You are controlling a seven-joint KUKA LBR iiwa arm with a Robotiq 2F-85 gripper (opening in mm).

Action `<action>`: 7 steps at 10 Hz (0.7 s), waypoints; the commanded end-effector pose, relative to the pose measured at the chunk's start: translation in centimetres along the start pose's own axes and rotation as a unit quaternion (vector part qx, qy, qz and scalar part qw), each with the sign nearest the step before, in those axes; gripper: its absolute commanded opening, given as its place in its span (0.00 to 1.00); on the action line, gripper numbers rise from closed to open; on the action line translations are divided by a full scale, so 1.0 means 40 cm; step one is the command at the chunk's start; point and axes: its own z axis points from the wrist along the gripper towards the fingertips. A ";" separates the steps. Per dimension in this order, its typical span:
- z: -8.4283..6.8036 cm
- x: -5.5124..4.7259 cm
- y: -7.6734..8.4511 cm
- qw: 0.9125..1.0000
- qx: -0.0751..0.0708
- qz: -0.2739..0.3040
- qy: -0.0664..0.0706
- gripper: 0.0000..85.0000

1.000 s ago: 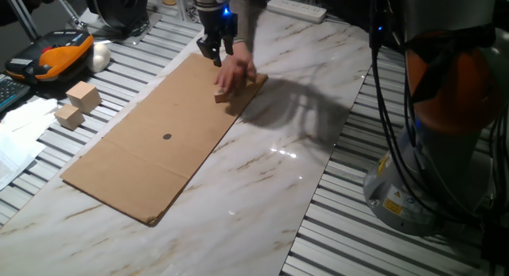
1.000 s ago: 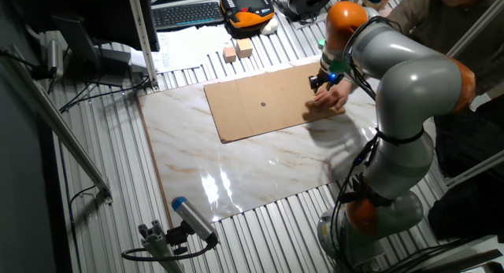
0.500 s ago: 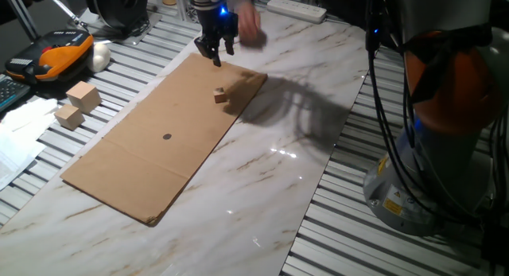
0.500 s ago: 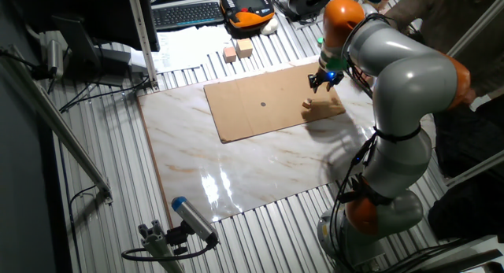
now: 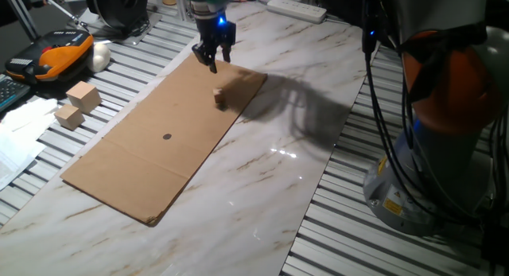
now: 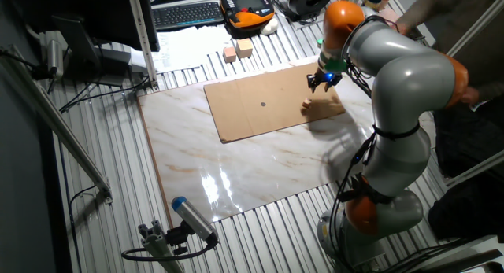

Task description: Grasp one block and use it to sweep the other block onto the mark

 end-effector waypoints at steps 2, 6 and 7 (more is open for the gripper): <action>0.026 -0.004 0.003 1.000 -0.003 0.013 -0.005 0.60; 0.072 -0.008 0.012 1.000 -0.025 0.013 0.003 0.60; 0.089 -0.002 0.015 0.999 -0.026 0.020 -0.003 0.60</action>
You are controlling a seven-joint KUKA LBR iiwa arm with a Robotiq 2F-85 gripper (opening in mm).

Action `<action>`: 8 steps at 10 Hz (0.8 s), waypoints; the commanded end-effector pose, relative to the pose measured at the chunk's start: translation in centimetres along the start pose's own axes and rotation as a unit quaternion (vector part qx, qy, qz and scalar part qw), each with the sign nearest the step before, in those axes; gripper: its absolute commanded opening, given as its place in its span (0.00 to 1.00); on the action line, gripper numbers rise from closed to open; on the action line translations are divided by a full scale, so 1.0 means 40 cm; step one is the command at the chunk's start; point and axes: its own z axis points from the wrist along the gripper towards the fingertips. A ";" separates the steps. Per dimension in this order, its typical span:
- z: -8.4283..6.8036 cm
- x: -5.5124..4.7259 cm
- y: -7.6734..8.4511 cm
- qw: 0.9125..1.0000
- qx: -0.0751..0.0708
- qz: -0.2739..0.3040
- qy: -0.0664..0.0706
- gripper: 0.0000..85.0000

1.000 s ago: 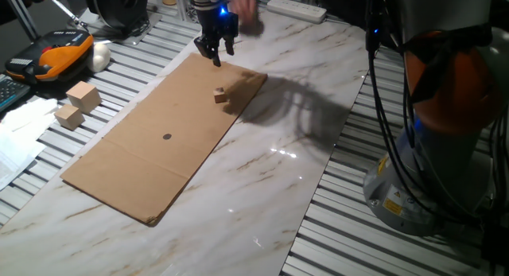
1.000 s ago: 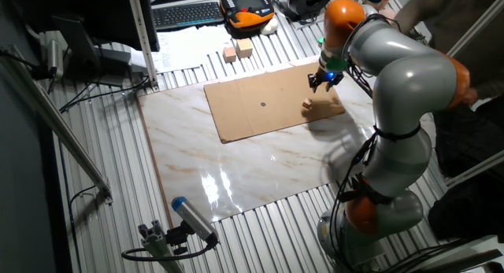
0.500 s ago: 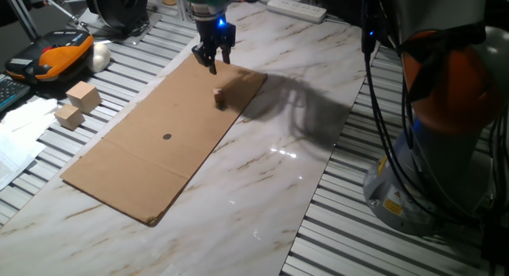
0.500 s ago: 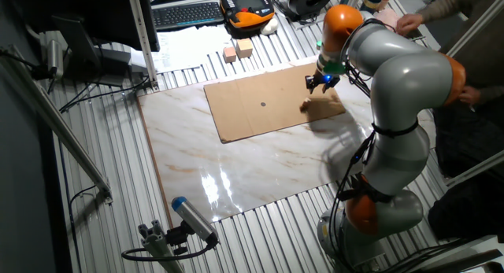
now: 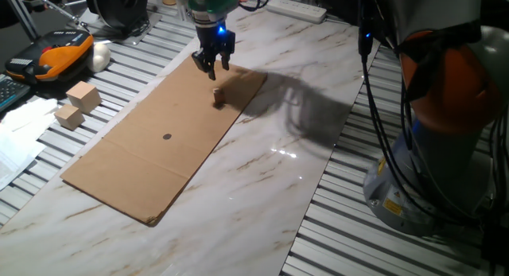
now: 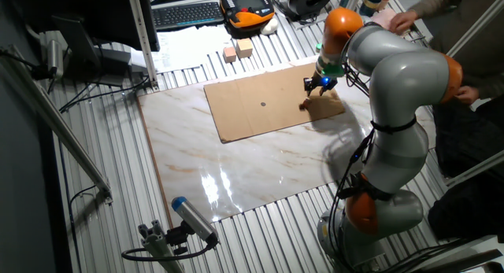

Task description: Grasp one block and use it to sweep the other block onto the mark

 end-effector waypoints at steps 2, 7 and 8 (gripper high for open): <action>0.014 0.013 0.014 1.000 -0.003 0.009 -0.004 0.60; 0.043 0.036 0.020 0.993 0.003 0.114 -0.041 0.60; 0.045 0.034 0.020 0.991 0.001 0.127 -0.040 0.60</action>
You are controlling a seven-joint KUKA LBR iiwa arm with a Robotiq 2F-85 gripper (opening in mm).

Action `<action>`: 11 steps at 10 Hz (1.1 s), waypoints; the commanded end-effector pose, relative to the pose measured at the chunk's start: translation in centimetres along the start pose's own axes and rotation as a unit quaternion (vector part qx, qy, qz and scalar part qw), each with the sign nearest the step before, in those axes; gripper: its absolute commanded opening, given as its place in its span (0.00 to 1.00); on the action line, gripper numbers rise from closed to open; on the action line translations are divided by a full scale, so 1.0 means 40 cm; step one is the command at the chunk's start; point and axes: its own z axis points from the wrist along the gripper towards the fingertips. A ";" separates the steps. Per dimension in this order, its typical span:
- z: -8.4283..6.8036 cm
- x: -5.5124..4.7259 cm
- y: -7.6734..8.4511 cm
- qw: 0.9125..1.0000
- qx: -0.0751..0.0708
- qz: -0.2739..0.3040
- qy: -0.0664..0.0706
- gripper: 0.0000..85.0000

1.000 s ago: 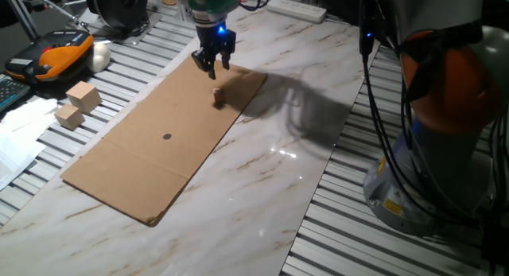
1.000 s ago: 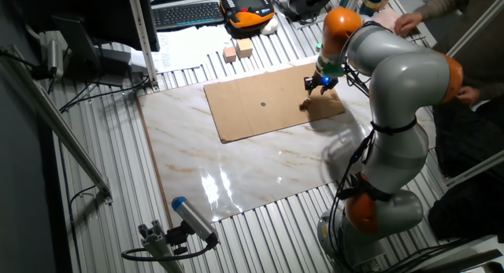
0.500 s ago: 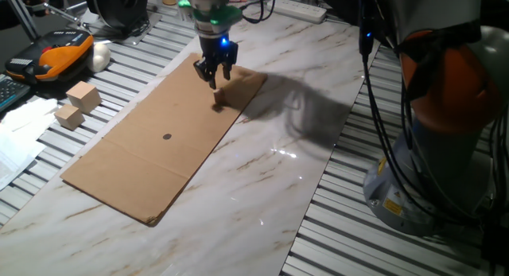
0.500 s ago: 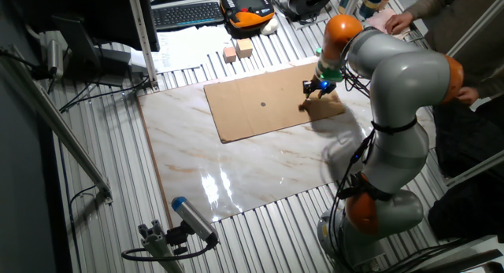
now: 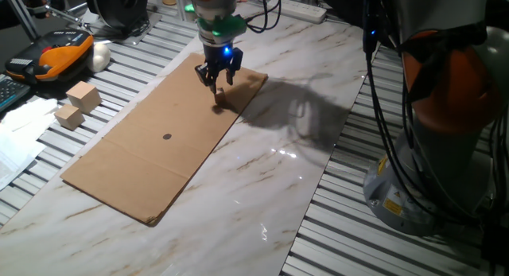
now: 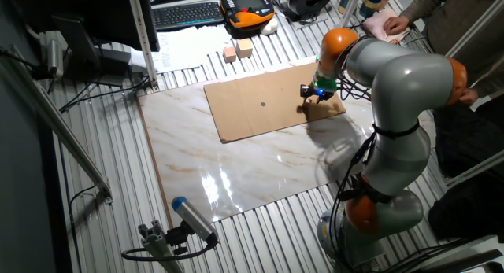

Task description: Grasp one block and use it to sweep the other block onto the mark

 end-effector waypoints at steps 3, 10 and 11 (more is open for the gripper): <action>0.009 -0.001 0.005 0.999 0.000 0.038 -0.006 0.60; 0.034 0.000 0.005 0.999 0.001 0.043 -0.008 0.60; 0.039 -0.001 0.004 0.999 0.001 0.041 -0.009 0.60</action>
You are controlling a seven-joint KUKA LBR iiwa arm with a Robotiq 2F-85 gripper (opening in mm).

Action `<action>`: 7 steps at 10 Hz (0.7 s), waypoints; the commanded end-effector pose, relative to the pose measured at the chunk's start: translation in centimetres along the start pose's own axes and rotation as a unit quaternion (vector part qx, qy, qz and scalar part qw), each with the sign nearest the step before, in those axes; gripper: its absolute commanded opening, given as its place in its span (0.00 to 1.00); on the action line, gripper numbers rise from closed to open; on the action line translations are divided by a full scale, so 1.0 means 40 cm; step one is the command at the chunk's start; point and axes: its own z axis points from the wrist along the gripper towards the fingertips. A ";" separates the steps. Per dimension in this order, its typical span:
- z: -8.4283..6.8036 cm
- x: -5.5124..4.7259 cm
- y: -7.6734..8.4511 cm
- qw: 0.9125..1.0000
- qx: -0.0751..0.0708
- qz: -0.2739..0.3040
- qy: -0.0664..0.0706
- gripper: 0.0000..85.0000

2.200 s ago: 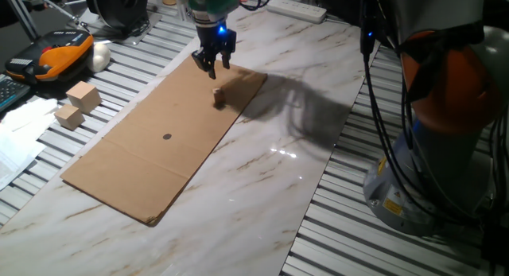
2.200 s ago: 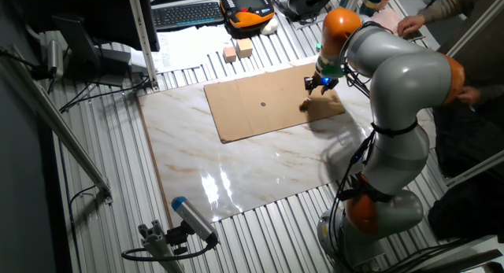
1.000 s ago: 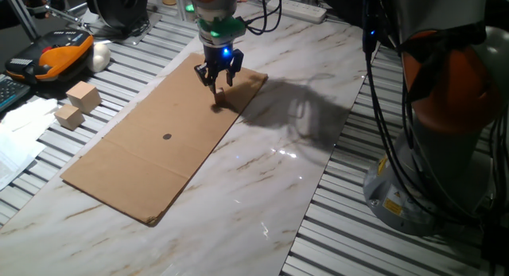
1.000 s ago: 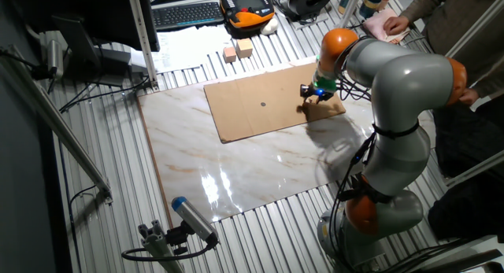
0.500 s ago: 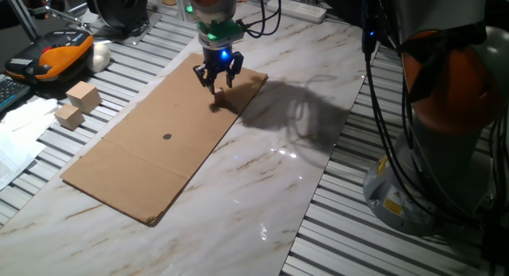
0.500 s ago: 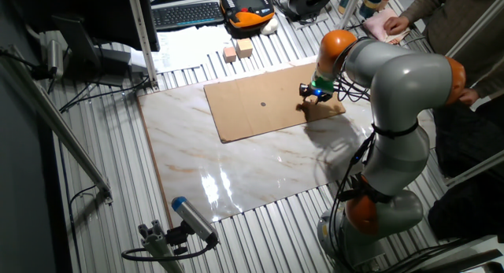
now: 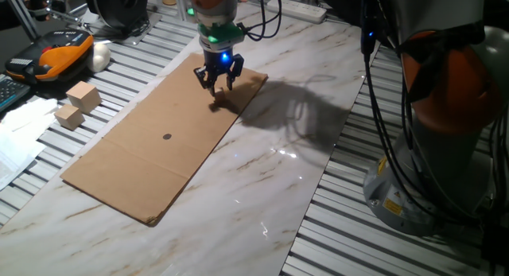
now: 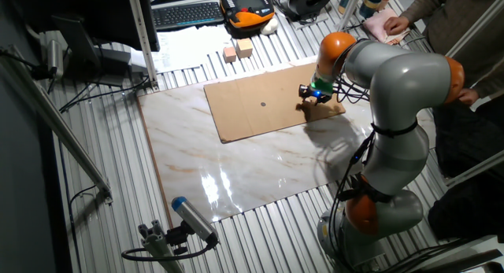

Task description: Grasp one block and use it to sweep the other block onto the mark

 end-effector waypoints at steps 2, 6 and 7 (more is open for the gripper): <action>0.005 -0.001 -0.001 1.000 0.003 -0.002 -0.004 0.60; 0.004 0.002 0.001 1.000 0.000 -0.008 -0.004 0.60; 0.004 0.002 0.001 1.000 0.000 -0.010 -0.004 0.60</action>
